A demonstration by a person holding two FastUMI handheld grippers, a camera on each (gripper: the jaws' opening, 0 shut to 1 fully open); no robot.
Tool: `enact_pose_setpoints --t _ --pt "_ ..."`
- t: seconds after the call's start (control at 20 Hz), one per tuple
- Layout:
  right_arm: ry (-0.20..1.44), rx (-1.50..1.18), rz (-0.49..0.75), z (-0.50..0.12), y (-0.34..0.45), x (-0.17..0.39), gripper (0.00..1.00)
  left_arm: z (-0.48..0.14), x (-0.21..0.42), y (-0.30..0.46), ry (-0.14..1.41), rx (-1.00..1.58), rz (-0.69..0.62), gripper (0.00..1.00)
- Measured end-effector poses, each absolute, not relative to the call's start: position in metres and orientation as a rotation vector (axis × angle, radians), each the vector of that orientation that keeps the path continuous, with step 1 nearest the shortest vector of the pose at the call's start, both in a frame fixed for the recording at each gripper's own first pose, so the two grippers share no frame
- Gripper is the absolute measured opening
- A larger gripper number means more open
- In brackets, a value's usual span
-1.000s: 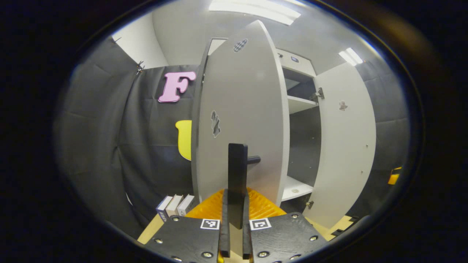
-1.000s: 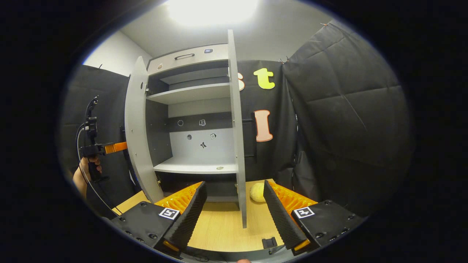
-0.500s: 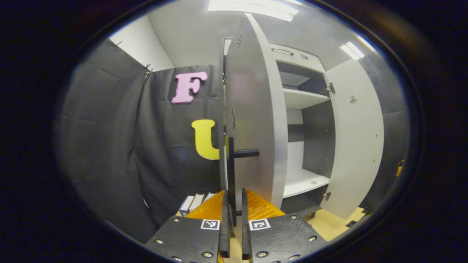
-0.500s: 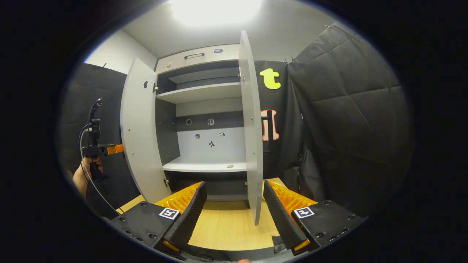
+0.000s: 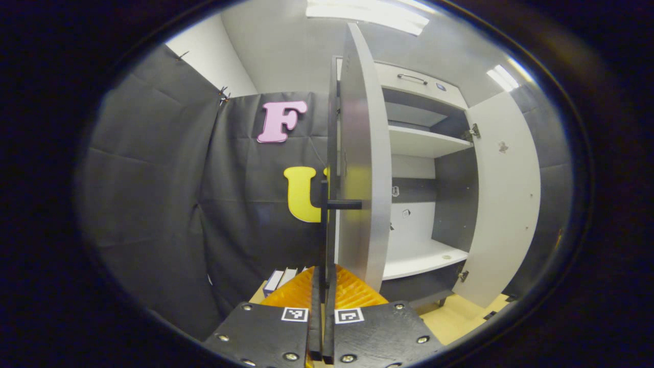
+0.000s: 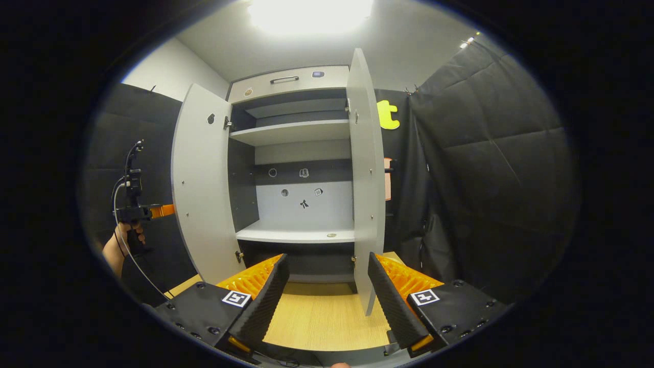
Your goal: Open the right door of the double-door shoe cabinet with the right hand, and open the left door with the left hand.
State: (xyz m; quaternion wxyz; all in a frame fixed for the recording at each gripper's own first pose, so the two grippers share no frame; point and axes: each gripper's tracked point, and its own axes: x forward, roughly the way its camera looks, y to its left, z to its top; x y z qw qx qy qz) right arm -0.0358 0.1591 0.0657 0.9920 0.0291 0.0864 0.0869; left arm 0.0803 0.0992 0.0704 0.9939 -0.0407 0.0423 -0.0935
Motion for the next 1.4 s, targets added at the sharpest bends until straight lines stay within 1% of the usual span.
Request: enact_pose_setpoints --t 0.05,0.1,0.15,0.2,0.25,0.3,0.35,0.4,0.75,0.8,0.85,0.9,0.95,1.0,1.05,1.1,1.15,1.2,1.25,1.3,1.4 --pt "0.163 0.060 0.171 0.069 0.158 -0.038 0.97 0.072 0.072 0.100 0.079 -0.080 -0.188 0.04" --pt "0.154 0.063 0.170 0.071 0.157 -0.039 0.92 0.074 0.063 0.098 0.073 -0.085 -0.195 0.04" --pt "0.148 0.067 0.173 0.073 0.156 -0.039 0.97 0.076 0.053 0.098 0.069 -0.088 -0.193 0.04" --pt "0.145 0.068 0.176 0.074 0.154 -0.038 0.92 0.077 0.045 0.097 0.067 -0.093 -0.191 0.04" --pt "0.142 0.069 0.179 0.076 0.151 -0.037 0.92 0.078 0.037 0.095 0.068 -0.098 -0.189 0.00" --pt "0.139 0.070 0.183 0.078 0.150 -0.035 0.92 0.080 0.028 0.092 0.067 -0.099 -0.188 0.04" --pt "0.137 0.070 0.187 0.080 0.146 -0.032 0.92 0.083 0.019 0.088 0.062 -0.097 -0.183 0.04" --pt "0.139 0.069 0.189 0.082 0.140 -0.029 0.97 0.086 0.009 0.085 0.059 -0.090 -0.176 0.04" --pt "0.098 0.018 0.161 0.086 0.105 -0.027 0.97 0.087 -0.057 0.055 0.039 -0.025 -0.158 0.04" --pt "0.096 0.026 0.162 0.084 0.103 -0.027 0.92 0.085 -0.066 0.055 0.041 -0.015 -0.147 0.04" --pt "0.093 0.034 0.164 0.084 0.101 -0.028 0.97 0.083 -0.073 0.055 0.045 -0.008 -0.136 0.04" --pt "0.092 0.041 0.161 0.082 0.098 -0.028 0.97 0.081 -0.081 0.054 0.048 -0.008 -0.130 0.00" --pt "0.089 0.048 0.156 0.081 0.095 -0.028 0.97 0.079 -0.086 0.053 0.049 -0.010 -0.125 0.01" --pt "0.088 0.055 0.153 0.079 0.093 -0.028 0.97 0.077 -0.093 0.054 0.051 -0.012 -0.115 0.06" --pt "0.088 0.062 0.150 0.079 0.091 -0.029 0.97 0.074 -0.097 0.054 0.051 -0.013 -0.110 0.06" --pt "0.084 0.068 0.147 0.079 0.089 -0.029 0.92 0.070 -0.103 0.054 0.053 -0.012 -0.100 0.07" --pt "0.081 0.068 0.144 0.079 0.087 -0.029 0.97 0.067 -0.107 0.056 0.055 -0.008 -0.090 0.12" --pt "0.077 0.064 0.140 0.079 0.085 -0.030 0.97 0.065 -0.110 0.058 0.059 -0.004 -0.079 0.10" --pt "0.072 0.056 0.138 0.079 0.084 -0.030 0.97 0.064 -0.113 0.061 0.060 -0.004 -0.068 0.14" --pt "0.069 0.050 0.139 0.078 0.083 -0.030 0.97 0.063 -0.115 0.062 0.061 -0.010 -0.061 0.15" --pt "0.068 0.049 0.147 0.077 0.086 -0.032 0.97 0.063 -0.119 0.066 0.057 -0.029 -0.046 0.27"
